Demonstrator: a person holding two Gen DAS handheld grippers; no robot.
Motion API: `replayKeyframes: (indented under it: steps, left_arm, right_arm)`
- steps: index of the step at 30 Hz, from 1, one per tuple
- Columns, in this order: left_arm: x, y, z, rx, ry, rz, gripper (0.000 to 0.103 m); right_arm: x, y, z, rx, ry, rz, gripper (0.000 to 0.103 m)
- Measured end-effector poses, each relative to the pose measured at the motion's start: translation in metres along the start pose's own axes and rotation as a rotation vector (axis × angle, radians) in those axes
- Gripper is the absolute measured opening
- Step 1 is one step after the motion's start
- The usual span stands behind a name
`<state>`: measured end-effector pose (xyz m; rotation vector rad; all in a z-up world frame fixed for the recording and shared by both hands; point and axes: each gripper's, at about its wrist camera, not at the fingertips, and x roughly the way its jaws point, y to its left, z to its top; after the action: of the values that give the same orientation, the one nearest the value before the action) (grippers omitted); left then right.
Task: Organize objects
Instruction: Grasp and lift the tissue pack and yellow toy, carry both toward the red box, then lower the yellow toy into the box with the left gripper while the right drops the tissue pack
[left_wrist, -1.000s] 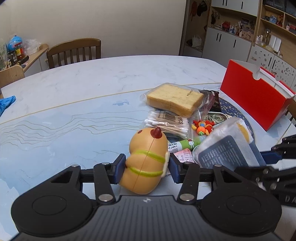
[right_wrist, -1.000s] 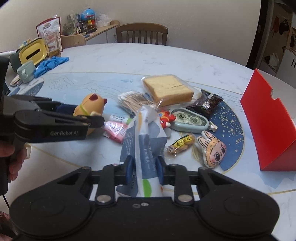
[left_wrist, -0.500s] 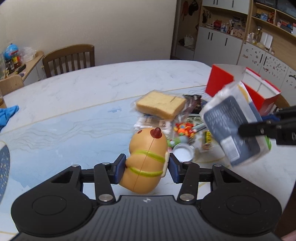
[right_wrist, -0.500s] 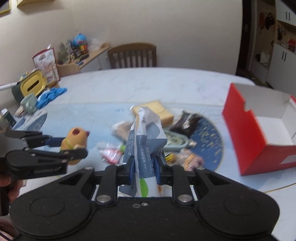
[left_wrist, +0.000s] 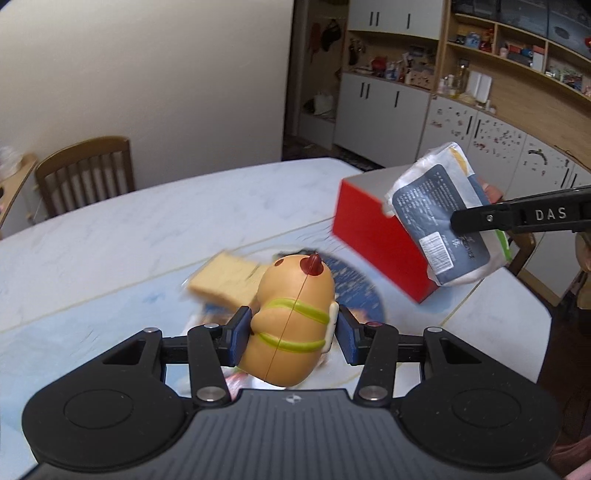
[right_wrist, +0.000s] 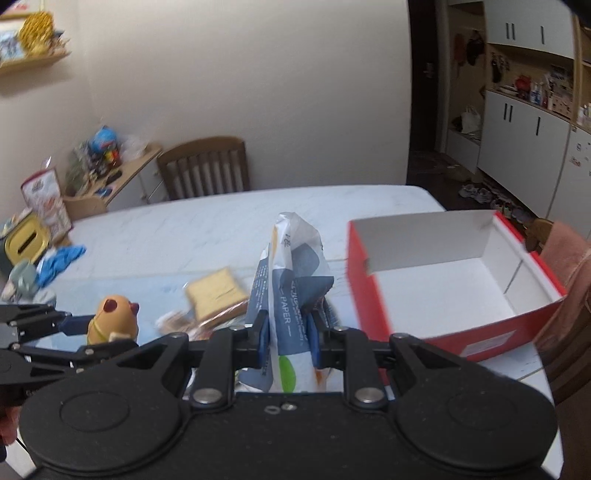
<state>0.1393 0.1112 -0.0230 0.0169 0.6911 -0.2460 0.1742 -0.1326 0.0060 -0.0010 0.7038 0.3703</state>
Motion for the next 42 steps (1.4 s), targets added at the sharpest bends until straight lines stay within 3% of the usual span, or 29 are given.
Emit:
replayKeyframes:
  steps: [9,25,36,42]
  left_arm:
    - [0.042,-0.063,0.046,0.006,0.016,-0.043,0.047]
    - [0.163,-0.172,0.113,0.007,0.117,-0.019,0.047]
    - [0.249,-0.196,0.137,-0.040,0.229,0.012,0.047]
    - [0.292,-0.202,0.133,-0.003,0.318,0.055,0.047]
  right_arm:
    - [0.001,-0.081,0.025,0.043,-0.013,-0.015,0.021]
    - [0.049,-0.213,0.035,0.080,0.047,-0.024,0.021]
    - [0.089,-0.245,0.035,0.047,0.094,-0.014,0.021]
    - [0.117,-0.245,0.027,-0.004,0.164,-0.022,0.020]
